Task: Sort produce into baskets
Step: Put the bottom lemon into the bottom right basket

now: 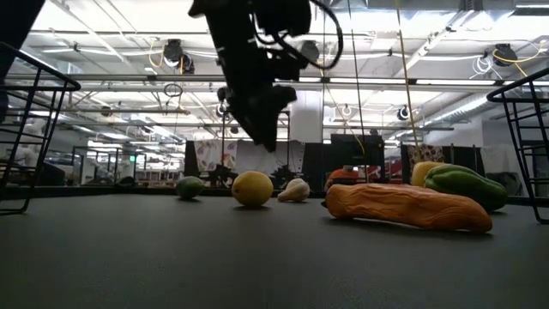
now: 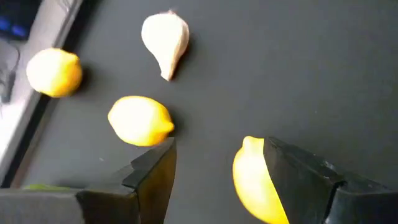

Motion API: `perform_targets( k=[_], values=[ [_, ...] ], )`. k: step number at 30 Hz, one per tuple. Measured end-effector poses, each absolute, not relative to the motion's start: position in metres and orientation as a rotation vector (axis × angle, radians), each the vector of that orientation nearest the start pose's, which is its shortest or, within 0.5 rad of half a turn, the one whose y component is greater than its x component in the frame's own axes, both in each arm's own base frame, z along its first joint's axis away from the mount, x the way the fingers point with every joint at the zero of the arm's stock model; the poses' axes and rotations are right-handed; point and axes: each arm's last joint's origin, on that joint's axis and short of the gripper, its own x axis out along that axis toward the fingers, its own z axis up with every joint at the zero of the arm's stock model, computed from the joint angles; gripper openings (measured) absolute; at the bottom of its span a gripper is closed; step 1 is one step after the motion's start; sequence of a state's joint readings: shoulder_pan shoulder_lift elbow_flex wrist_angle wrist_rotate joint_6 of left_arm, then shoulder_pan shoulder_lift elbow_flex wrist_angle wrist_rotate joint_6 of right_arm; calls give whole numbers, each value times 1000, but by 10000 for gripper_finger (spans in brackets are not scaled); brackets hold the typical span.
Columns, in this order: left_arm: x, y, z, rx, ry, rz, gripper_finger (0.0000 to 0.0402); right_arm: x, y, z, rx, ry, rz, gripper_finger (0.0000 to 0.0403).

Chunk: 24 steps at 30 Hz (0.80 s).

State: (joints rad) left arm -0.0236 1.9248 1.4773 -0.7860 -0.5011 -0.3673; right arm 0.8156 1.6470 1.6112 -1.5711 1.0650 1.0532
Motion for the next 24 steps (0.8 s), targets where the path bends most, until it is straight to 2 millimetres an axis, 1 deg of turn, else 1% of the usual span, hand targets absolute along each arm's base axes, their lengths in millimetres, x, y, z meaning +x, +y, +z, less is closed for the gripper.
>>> perform_targets(
  k=[4, 8, 13, 16, 20, 24],
  values=[
    [393, 13, 197, -92, 1105, 704, 253, 217, 185, 336, -345, 681, -611, 393],
    [395, 13, 189, -131, 1132, 692, 278, 221, 181, 336, -359, 690, -623, 393],
    [396, 2, 188, -147, 1124, 660, 321, 226, 174, 336, -372, 704, -644, 393],
    [396, -7, 188, -154, 1117, 653, 339, 230, 169, 336, -378, 714, -660, 393],
    [396, -21, 189, -165, 1099, 641, 345, 234, 163, 336, -380, 723, -679, 393],
    [394, -28, 187, -153, 1058, 696, 345, 237, 159, 336, -383, 732, -694, 393]
  ],
)
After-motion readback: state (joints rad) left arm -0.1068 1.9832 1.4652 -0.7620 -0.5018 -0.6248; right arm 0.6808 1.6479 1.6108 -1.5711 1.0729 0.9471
